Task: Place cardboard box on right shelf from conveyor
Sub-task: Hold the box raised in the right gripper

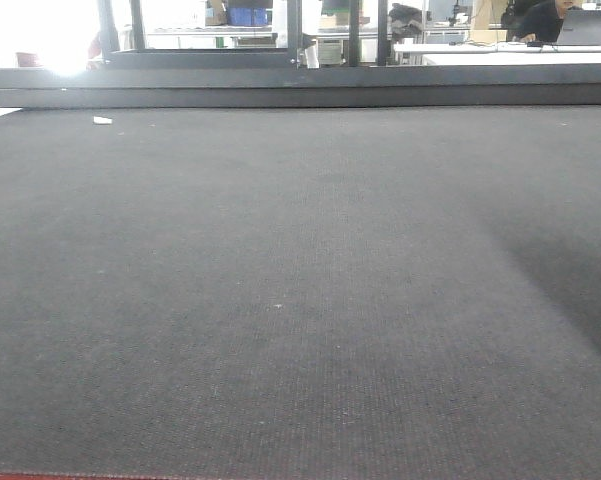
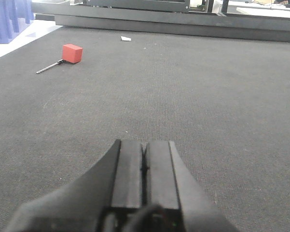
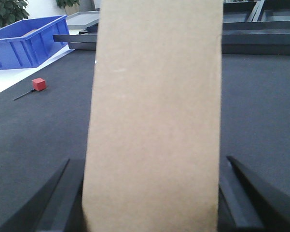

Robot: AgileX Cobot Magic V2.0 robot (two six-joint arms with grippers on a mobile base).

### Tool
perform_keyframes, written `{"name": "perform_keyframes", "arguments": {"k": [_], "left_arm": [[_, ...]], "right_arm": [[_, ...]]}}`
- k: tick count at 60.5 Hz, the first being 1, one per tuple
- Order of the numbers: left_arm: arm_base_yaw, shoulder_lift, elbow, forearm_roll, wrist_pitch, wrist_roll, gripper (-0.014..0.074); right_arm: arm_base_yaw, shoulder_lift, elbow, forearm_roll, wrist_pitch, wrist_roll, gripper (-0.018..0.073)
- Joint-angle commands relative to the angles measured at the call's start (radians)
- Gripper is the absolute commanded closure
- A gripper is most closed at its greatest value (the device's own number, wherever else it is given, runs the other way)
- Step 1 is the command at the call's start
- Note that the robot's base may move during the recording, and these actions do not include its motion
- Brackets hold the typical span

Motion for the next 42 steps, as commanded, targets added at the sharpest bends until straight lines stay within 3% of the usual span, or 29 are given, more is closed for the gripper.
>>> {"name": "perform_keyframes", "arguments": {"k": [1, 42], "left_arm": [[0.002, -0.015, 0.008, -0.006, -0.084, 0.0, 0.0713], [0.002, -0.015, 0.008, -0.006, -0.084, 0.0, 0.0713]], "right_arm": [[-0.006, 0.012, -0.026, -0.026, -0.096, -0.011, 0.0351], [-0.006, 0.012, -0.026, -0.026, -0.096, -0.011, 0.0351]]}}
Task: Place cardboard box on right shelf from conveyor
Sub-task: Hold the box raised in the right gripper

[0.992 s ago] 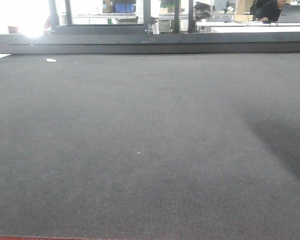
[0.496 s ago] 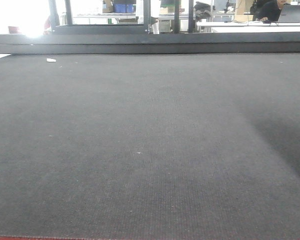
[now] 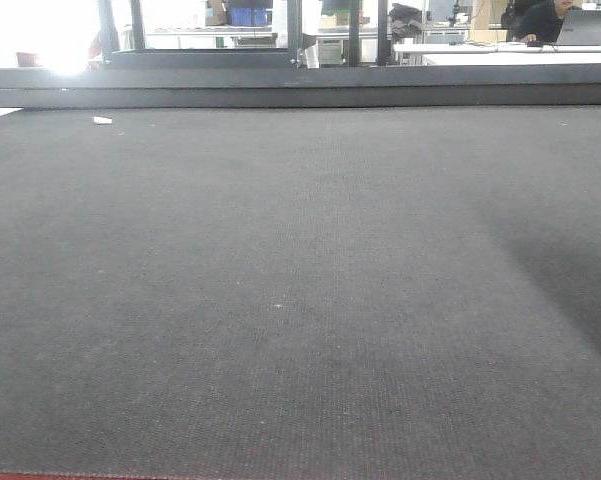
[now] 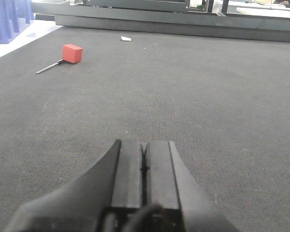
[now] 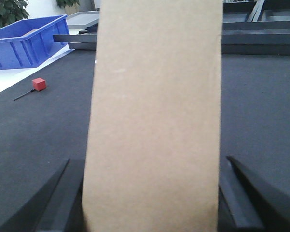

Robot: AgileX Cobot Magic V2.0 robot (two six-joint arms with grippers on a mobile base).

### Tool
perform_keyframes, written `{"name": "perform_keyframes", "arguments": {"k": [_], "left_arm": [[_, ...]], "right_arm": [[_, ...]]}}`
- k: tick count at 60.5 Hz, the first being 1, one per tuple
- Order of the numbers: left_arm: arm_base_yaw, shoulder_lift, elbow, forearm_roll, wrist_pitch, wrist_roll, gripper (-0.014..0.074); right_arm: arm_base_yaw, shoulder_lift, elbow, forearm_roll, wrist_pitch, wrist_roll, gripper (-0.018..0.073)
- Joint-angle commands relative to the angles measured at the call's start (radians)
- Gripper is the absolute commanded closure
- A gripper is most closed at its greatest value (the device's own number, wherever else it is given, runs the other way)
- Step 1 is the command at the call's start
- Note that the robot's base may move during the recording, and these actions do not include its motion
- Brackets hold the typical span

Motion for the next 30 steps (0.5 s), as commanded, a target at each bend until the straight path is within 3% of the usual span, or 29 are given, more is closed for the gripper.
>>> {"name": "perform_keyframes", "arguments": {"k": [1, 30], "left_arm": [[0.002, -0.015, 0.008, -0.006, -0.084, 0.0, 0.0713], [0.002, -0.015, 0.008, -0.006, -0.084, 0.0, 0.0713]], "right_arm": [[-0.006, 0.012, -0.026, -0.026, -0.096, -0.011, 0.0351], [-0.006, 0.012, -0.026, -0.026, -0.096, -0.011, 0.0351]]}}
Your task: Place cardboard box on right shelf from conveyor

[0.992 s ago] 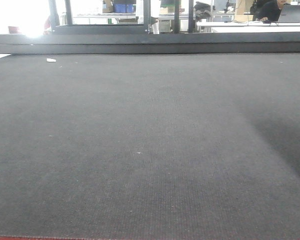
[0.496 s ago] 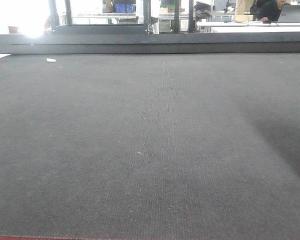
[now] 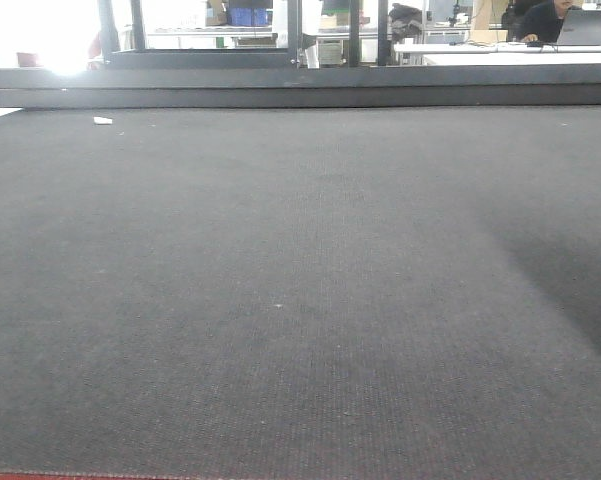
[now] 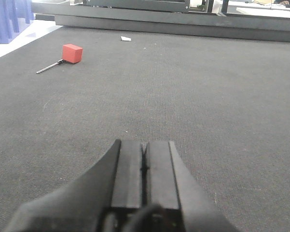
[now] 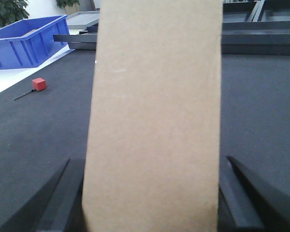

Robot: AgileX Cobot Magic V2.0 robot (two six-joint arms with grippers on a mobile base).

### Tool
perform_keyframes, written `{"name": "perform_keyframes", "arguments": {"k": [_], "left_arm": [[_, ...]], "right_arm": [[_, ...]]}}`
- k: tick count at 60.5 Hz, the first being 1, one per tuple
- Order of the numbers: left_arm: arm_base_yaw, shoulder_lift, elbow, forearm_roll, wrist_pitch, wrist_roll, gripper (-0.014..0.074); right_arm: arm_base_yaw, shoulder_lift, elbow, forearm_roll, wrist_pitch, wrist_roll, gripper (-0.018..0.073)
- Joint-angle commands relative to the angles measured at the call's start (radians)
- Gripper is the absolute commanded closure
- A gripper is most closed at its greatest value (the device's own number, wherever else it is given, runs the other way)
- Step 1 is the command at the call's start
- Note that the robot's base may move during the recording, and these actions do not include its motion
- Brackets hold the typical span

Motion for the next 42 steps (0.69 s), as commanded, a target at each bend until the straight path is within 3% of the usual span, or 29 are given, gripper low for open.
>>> {"name": "perform_keyframes", "arguments": {"k": [1, 42], "left_arm": [[0.002, -0.015, 0.008, -0.006, -0.084, 0.0, 0.0713], [0.002, -0.015, 0.008, -0.006, -0.084, 0.0, 0.0713]], "right_arm": [[-0.006, 0.012, -0.026, -0.026, -0.096, -0.011, 0.0351], [-0.006, 0.012, -0.026, -0.026, -0.096, -0.011, 0.0351]]}}
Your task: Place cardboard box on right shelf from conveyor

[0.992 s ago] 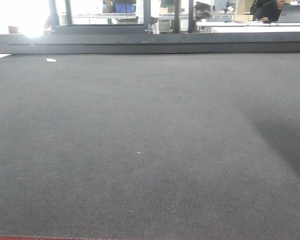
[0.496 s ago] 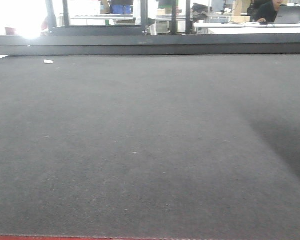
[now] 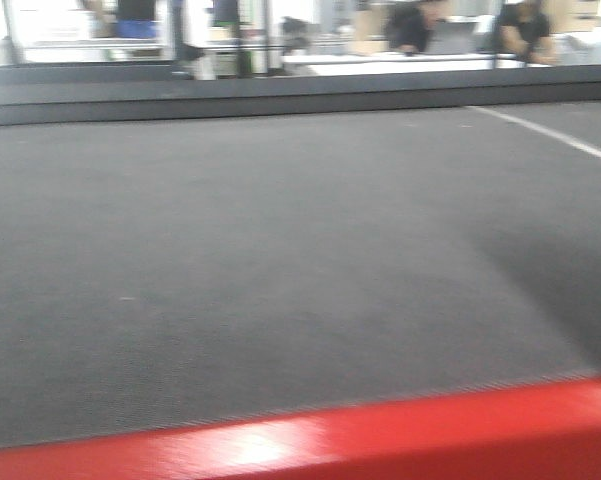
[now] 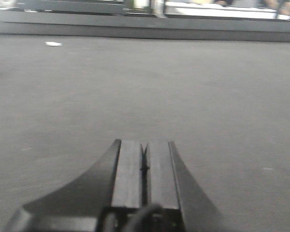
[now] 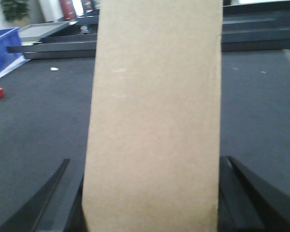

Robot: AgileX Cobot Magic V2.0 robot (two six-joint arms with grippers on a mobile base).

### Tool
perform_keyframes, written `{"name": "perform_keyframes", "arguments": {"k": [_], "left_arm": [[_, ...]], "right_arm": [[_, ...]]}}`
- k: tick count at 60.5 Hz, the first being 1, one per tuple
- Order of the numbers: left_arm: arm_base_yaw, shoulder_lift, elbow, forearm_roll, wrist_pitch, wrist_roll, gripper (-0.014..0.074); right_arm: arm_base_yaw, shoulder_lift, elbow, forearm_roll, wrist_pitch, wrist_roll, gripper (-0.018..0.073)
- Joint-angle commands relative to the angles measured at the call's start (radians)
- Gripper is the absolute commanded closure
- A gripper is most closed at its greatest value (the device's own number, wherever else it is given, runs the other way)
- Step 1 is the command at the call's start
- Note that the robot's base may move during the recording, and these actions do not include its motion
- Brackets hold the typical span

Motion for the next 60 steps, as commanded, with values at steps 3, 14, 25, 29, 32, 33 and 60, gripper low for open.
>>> {"name": "perform_keyframes", "arguments": {"k": [3, 14, 25, 29, 32, 33, 60], "left_arm": [[0.002, -0.015, 0.008, -0.006, -0.084, 0.0, 0.0712], [0.002, -0.015, 0.008, -0.006, -0.084, 0.0, 0.0713], [0.002, -0.015, 0.008, -0.006, -0.084, 0.0, 0.0712], [0.002, -0.015, 0.008, -0.006, -0.084, 0.0, 0.0713], [0.002, -0.015, 0.008, -0.006, -0.084, 0.0, 0.0713], [0.002, -0.015, 0.008, -0.006, -0.084, 0.0, 0.0713], [0.002, -0.015, 0.008, -0.006, -0.084, 0.0, 0.0713]], "right_arm": [[-0.006, 0.012, -0.026, -0.026, -0.096, -0.009, 0.0351], [-0.006, 0.012, -0.026, -0.026, -0.096, -0.009, 0.0351], [-0.006, 0.012, -0.026, -0.026, -0.096, -0.009, 0.0351], [-0.006, 0.012, -0.026, -0.026, -0.096, -0.009, 0.0351], [-0.006, 0.012, -0.026, -0.026, -0.096, -0.009, 0.0351], [-0.006, 0.012, -0.026, -0.026, -0.096, -0.009, 0.0351], [-0.006, 0.012, -0.026, -0.026, -0.096, -0.009, 0.0351]]}}
